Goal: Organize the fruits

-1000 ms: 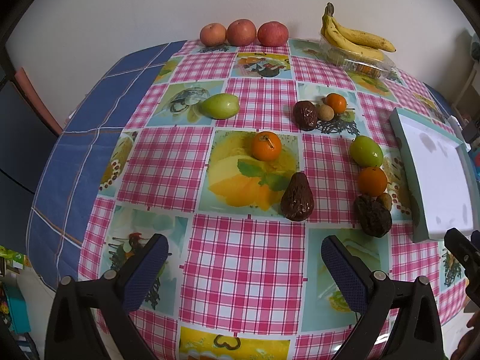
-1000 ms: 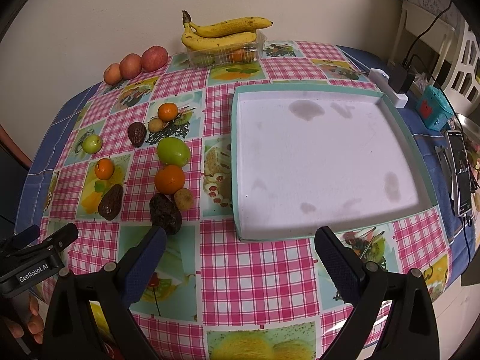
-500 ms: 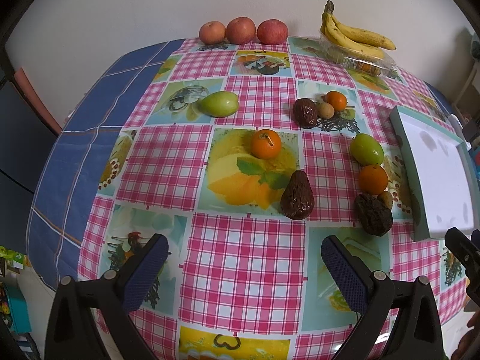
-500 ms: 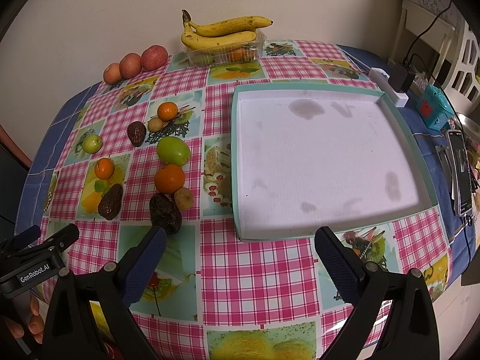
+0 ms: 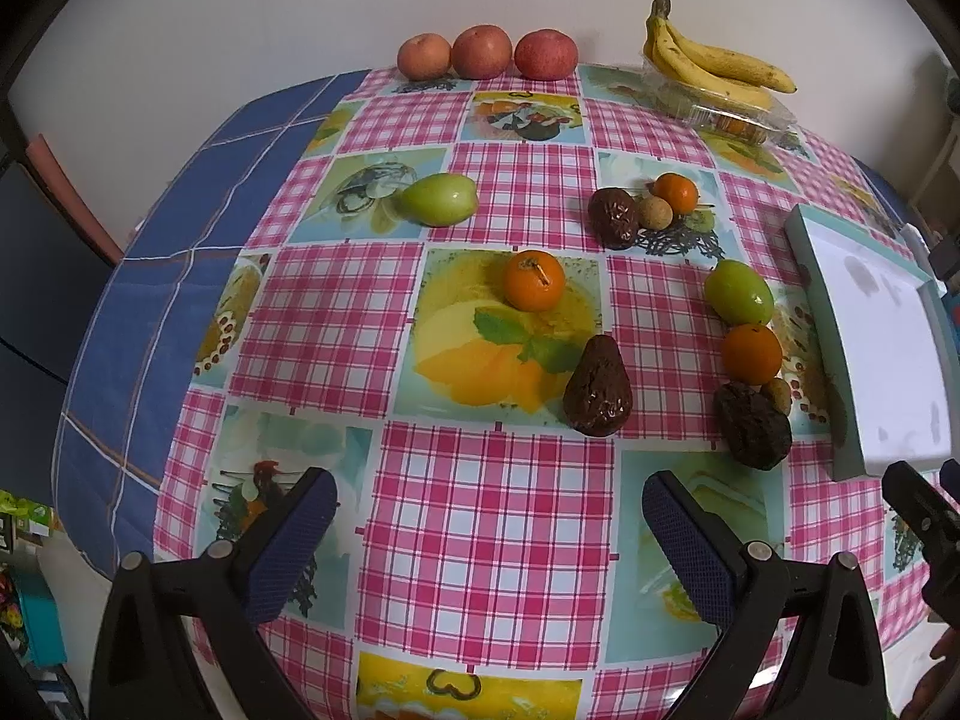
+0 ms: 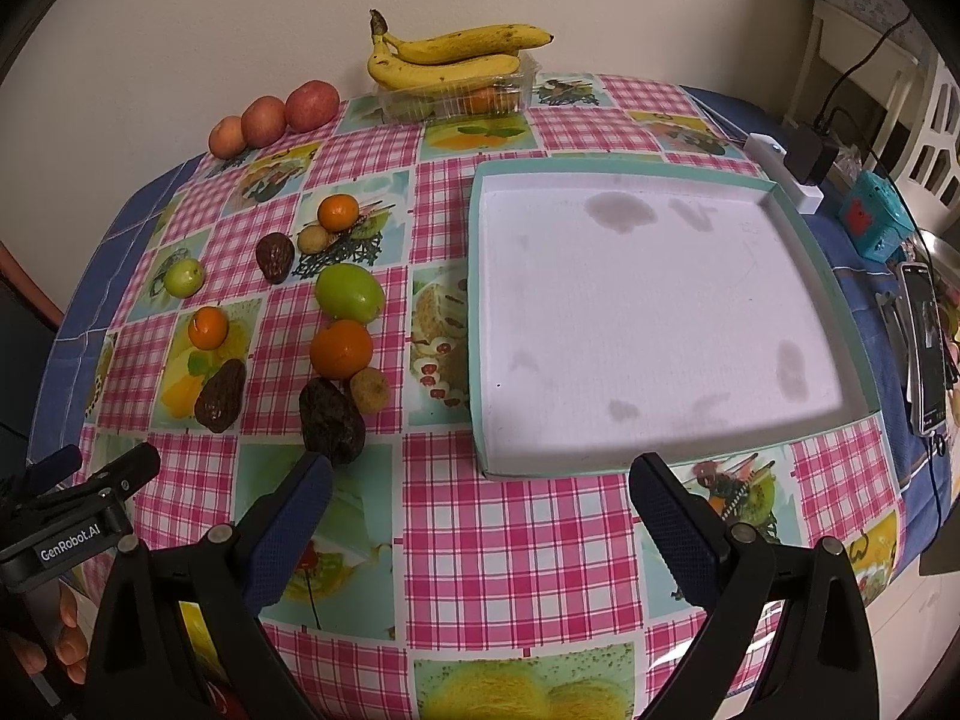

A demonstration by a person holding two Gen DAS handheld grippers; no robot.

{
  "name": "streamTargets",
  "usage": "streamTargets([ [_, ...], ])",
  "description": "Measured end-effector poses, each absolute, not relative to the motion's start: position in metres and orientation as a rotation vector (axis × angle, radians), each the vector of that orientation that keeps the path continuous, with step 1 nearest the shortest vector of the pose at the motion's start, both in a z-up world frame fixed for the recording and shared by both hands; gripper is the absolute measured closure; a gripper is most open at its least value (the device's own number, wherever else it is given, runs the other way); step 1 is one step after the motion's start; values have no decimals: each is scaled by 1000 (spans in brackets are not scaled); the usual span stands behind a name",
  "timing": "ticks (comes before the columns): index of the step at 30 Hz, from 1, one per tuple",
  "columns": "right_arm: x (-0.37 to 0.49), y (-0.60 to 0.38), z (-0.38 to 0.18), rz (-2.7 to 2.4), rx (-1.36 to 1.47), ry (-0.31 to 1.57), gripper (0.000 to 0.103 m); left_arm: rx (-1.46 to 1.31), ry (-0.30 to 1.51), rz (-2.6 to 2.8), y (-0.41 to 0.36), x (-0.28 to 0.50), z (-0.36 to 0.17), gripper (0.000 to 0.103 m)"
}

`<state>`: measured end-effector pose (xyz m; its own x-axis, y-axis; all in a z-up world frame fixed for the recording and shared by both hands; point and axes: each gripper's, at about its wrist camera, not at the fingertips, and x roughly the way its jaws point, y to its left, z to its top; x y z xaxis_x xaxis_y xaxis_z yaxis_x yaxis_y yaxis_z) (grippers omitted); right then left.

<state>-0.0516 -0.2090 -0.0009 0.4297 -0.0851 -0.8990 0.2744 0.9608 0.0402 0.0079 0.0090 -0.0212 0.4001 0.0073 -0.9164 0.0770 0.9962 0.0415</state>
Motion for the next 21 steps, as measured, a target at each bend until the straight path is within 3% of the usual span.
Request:
streamTargets([
  [16, -15, -195, 21, -140, 189, 1036, 4, -153, 1105, -55, 9, 57, 4, 0],
  [21, 11, -191, 14, -109, 259, 1057, 12, -162, 1029, -29, 4, 77, 8, 0],
])
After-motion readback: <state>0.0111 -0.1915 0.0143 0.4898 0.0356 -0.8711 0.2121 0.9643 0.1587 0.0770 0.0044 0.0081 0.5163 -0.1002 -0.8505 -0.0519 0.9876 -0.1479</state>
